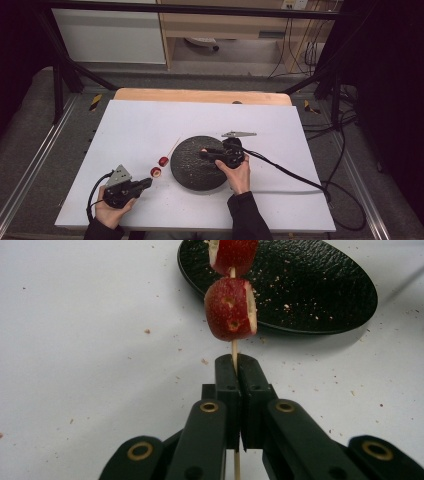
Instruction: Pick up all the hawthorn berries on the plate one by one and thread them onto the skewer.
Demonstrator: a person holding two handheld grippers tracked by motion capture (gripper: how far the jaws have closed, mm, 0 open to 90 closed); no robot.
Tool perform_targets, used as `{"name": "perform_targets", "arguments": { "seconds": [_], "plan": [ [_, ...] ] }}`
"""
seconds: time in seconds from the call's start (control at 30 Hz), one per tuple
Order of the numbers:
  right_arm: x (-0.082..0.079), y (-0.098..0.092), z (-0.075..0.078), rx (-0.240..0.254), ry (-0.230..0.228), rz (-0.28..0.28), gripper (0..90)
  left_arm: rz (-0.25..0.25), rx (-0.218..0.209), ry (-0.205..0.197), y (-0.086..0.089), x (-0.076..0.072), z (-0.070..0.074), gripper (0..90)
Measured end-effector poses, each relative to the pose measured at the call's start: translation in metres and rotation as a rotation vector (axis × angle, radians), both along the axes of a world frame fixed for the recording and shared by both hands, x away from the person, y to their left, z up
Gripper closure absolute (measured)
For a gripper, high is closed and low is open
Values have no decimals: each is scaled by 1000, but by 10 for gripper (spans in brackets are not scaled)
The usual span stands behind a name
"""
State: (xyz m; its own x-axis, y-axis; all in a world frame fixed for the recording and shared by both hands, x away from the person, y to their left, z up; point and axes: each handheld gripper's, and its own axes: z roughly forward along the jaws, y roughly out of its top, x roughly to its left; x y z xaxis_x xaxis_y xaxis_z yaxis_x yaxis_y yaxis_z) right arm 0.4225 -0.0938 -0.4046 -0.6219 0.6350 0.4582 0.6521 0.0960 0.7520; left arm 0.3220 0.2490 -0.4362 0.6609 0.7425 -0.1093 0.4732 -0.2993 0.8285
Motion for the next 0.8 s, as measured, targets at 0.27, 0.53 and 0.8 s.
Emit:
{"name": "perform_targets", "arguments": {
  "seconds": [0.27, 0.53, 0.8],
  "plan": [
    [-8, 1, -2, 71, -25, -27, 623, -8, -3, 2, -5, -1, 0, 884],
    [-12, 5, -5, 177, -54, -97, 623, -5, -19, -8, -8, -3, 0, 883],
    [-15, 10, -11, 296, -86, -196, 624, 1, -29, -7, -10, -3, -1, 883]
  ]
}}
